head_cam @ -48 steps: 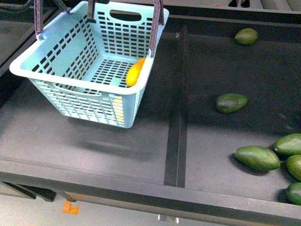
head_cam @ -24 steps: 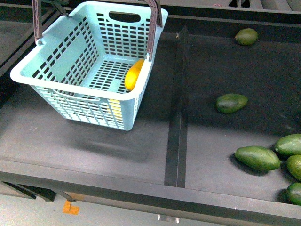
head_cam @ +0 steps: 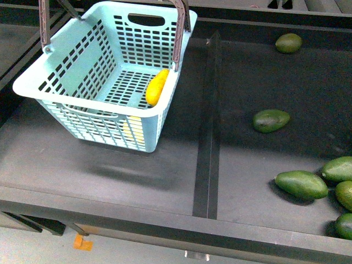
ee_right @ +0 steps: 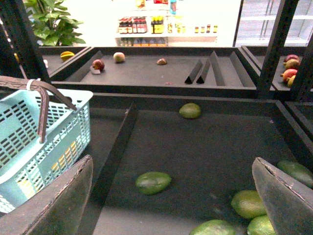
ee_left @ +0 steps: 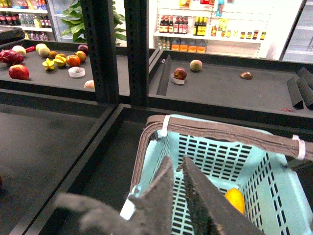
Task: Pick lemon and mango into basket
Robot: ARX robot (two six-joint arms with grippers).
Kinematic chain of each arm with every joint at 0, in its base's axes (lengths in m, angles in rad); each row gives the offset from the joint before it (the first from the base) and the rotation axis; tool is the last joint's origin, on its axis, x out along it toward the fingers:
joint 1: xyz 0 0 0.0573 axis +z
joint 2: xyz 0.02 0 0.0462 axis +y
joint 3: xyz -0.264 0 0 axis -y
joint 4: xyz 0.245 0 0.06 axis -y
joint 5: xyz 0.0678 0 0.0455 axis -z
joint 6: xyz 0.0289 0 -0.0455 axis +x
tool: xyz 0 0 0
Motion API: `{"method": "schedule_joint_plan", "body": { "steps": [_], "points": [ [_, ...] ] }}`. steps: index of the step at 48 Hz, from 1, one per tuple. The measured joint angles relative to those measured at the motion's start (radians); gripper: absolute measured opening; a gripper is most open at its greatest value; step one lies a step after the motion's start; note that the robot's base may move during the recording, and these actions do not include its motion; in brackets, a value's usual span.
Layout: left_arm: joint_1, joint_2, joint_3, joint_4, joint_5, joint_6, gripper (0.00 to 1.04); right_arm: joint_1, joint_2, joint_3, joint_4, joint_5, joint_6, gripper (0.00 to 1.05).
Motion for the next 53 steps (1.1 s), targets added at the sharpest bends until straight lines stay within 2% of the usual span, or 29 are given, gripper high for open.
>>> {"method": "schedule_joint_plan", "body": {
  "steps": [17, 19, 24, 53],
  "points": [
    [0.068, -0.309, -0.29, -0.014, 0.064, 0.017, 0.04, 0.0, 0.0, 0.0, 0.0, 0.0, 0.0, 0.96],
    [0.1, -0.351, -0.317, -0.033, 0.119, 0.018, 0.04, 0.0, 0.0, 0.0, 0.0, 0.0, 0.0, 0.96],
    [0.138, -0.389, -0.383, 0.002, 0.126, 0.019, 0.04, 0.0, 0.0, 0.0, 0.0, 0.0, 0.0, 0.96],
    [0.138, -0.984, -0.476, -0.491, 0.132, 0.021, 0.04, 0.0, 0.0, 0.0, 0.0, 0.0, 0.0, 0.96]
  ]
}}
